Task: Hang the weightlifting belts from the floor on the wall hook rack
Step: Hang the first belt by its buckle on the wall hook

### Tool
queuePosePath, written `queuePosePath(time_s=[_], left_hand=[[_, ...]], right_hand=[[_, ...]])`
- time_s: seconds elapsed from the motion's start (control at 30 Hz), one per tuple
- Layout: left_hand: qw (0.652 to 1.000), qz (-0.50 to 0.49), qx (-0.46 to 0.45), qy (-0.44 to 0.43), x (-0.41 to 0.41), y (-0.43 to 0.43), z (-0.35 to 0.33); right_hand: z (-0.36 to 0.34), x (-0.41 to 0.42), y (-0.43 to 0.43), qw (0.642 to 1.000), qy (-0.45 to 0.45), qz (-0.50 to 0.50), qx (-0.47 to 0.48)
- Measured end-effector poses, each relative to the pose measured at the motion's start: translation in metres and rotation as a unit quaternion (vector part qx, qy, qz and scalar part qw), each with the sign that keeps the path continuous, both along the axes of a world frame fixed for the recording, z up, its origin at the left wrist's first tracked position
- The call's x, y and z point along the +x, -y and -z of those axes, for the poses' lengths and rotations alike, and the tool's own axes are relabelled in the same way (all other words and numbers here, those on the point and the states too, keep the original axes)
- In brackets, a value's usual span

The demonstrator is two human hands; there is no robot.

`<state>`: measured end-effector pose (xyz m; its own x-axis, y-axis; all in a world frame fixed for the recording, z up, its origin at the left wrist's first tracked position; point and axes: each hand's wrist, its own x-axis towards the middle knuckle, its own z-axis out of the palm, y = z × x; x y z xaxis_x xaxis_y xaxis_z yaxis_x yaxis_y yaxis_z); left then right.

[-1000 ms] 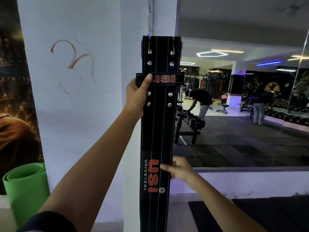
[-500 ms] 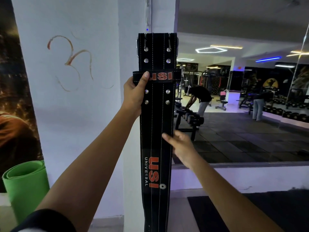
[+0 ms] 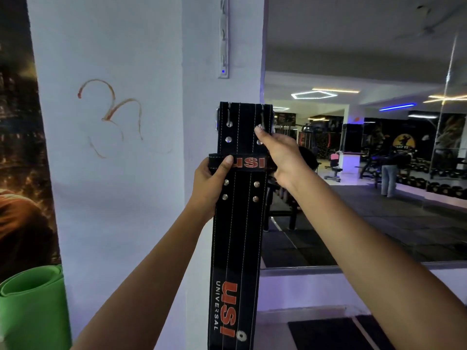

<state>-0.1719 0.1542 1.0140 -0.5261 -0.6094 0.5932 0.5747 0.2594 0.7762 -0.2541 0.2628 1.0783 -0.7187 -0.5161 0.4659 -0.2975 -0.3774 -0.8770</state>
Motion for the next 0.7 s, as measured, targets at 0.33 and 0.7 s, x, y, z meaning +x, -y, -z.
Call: queuePosePath(time_s=[0.33,0.7], left_hand=[[0.993,-0.002,0.033,0.111,0.015,0.011,-0.048],[0.985,-0.081,0.149,0.03,0.002,0.013,-0.063]], right_hand=[[0.025,0.007,0.006,0.998,0.028,0.046,-0.044],[0.026,0.017,0.004,0.997,0.045,-0.065,0.0]])
